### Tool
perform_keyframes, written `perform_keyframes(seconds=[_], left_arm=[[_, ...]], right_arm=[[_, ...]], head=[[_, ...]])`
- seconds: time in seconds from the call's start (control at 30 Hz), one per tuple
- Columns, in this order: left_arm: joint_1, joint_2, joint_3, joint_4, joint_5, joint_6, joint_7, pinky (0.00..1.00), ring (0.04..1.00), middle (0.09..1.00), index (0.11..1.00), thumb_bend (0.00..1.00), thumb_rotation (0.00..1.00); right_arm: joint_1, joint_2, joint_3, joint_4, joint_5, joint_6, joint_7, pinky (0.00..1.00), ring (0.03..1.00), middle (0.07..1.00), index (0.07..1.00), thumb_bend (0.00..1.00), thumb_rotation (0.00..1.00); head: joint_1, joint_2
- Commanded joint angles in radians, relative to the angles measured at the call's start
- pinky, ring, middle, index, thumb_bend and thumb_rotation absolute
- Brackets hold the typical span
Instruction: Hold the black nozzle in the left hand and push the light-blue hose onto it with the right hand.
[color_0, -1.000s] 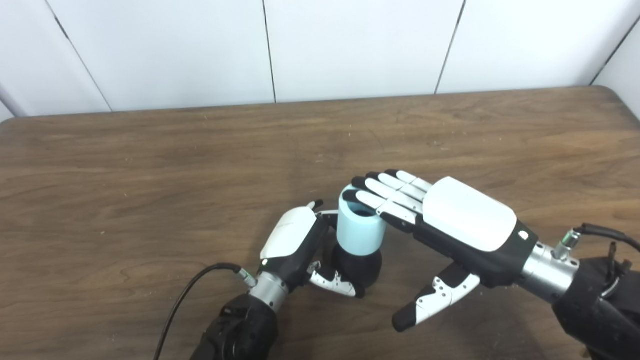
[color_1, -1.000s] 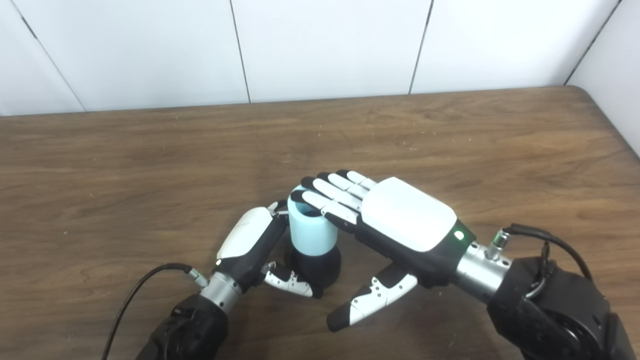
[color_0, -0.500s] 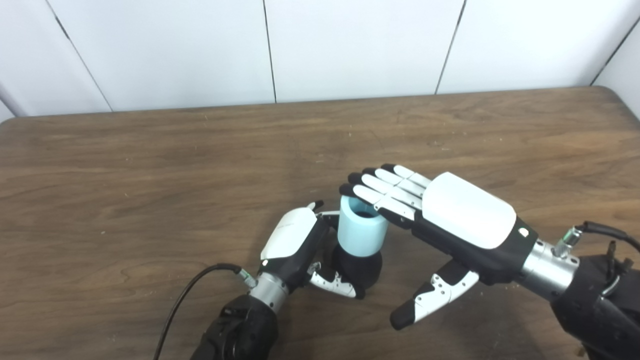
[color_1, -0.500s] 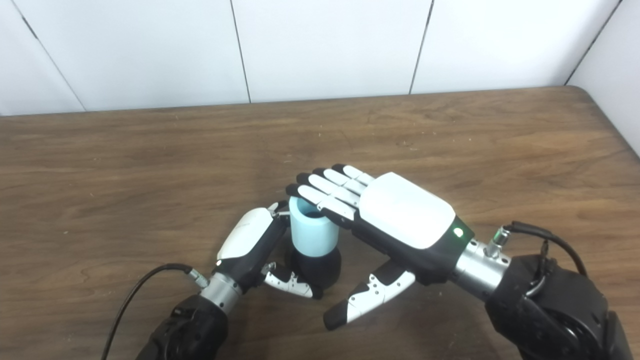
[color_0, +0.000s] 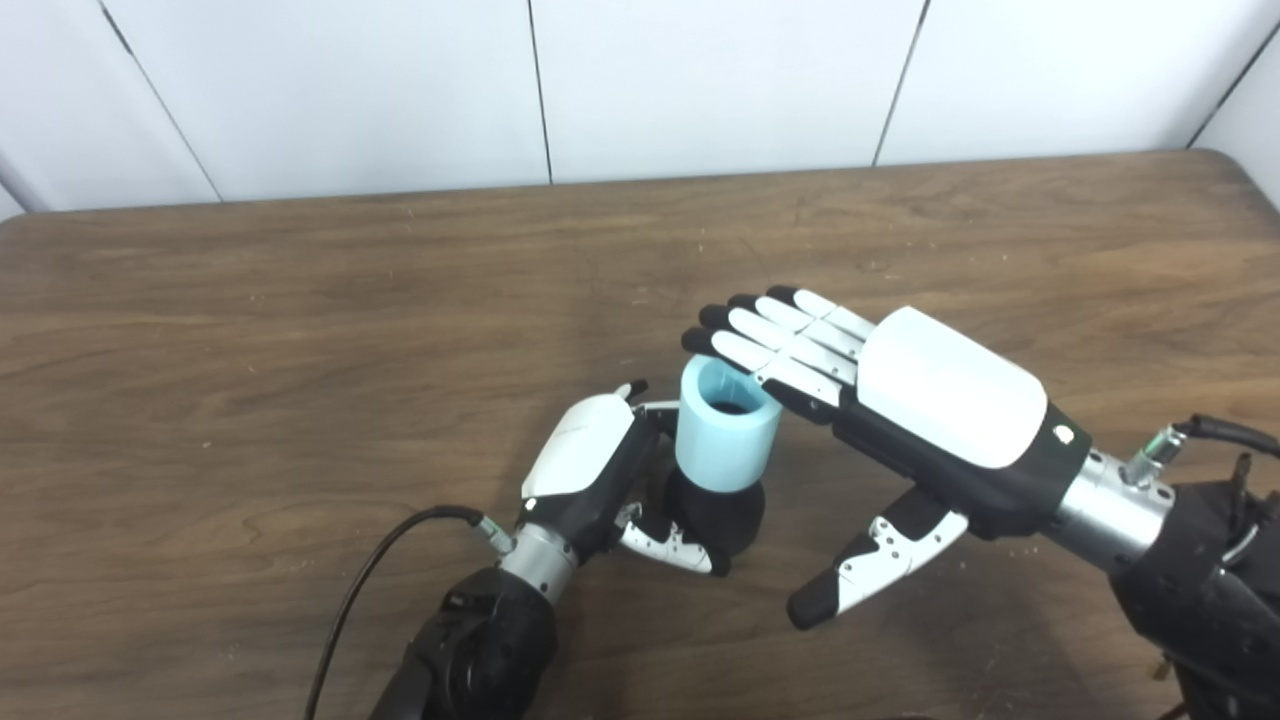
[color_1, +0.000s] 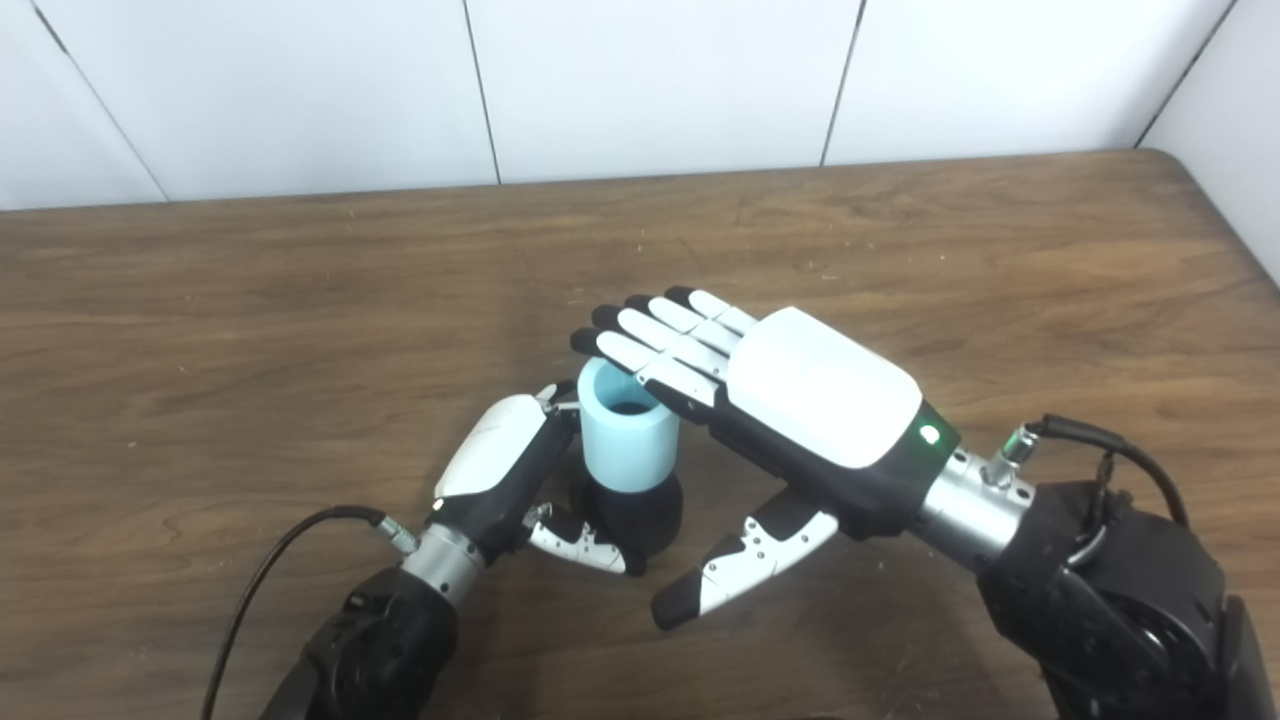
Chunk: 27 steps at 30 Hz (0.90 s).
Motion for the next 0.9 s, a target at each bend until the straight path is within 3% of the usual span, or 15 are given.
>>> perform_keyframes(seconds=[0.0,0.87], left_arm=[[0.023,0.016,-0.019,0.038,0.0,0.033,-0.069,0.98,0.669,0.532,0.45,0.52,0.0],[0.016,0.019,-0.025,0.037,0.013,0.04,-0.076,0.98,0.698,0.518,0.462,0.52,0.0]], right_arm=[[-0.009,-0.003,-0.007,-0.028,-0.01,-0.022,-0.025,1.0,1.0,1.0,0.996,0.65,1.0],[-0.003,-0.008,0.072,-0.029,-0.054,-0.013,0.046,1.0,1.0,1.0,0.988,0.65,1.0]], head=[[-0.001,0.001],[0.0,-0.002]])
